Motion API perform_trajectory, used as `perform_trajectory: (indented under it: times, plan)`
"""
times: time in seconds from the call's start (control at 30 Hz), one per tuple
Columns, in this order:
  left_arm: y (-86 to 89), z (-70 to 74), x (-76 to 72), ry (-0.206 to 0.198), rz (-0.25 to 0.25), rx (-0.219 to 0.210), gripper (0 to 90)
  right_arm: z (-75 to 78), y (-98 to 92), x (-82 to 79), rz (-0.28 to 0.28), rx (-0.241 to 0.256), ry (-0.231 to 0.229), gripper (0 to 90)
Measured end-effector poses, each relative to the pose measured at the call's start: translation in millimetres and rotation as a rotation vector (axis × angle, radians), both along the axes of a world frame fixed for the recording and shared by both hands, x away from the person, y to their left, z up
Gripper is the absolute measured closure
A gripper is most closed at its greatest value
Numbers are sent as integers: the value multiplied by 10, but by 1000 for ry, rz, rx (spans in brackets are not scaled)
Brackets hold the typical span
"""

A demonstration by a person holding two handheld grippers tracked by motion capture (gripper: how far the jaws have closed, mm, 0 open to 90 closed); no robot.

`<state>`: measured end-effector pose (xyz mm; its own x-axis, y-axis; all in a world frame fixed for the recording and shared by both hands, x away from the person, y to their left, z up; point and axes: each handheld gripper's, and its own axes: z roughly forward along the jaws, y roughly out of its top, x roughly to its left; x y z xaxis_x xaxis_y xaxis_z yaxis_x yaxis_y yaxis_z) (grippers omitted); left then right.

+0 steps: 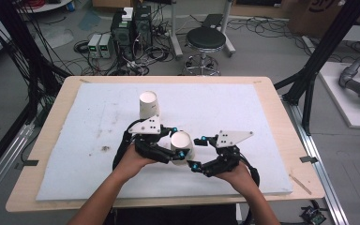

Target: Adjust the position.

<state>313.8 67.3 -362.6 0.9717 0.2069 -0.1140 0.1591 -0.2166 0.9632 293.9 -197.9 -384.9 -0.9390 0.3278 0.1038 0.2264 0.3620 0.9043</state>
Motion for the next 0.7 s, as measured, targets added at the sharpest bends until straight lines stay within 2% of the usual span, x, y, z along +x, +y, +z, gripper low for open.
perform_trajectory:
  times: [0.1, 0.27, 0.53, 0.57, 0.6, 0.7]
  plan:
    - [-26, -8, -9, 2, -18, -4, 352, -4, 14, 5, 7, 2, -5, 194]
    - [-71, -17, -24, 2, -56, -16, 353, -34, 47, 34, 46, 28, 23, 198]
    - [-56, -24, -40, 9, -61, -46, 354, -57, 74, 62, 78, 51, 38, 205]
    - [-50, -27, -47, 7, -55, -46, 354, -58, 79, 66, 84, 54, 43, 213]
    - [-42, -37, -51, 8, -51, -52, 356, -63, 87, 80, 111, 58, 39, 258]
    - [-29, -68, -55, 15, -46, -71, 357, -61, 94, 82, 113, 49, 40, 264]
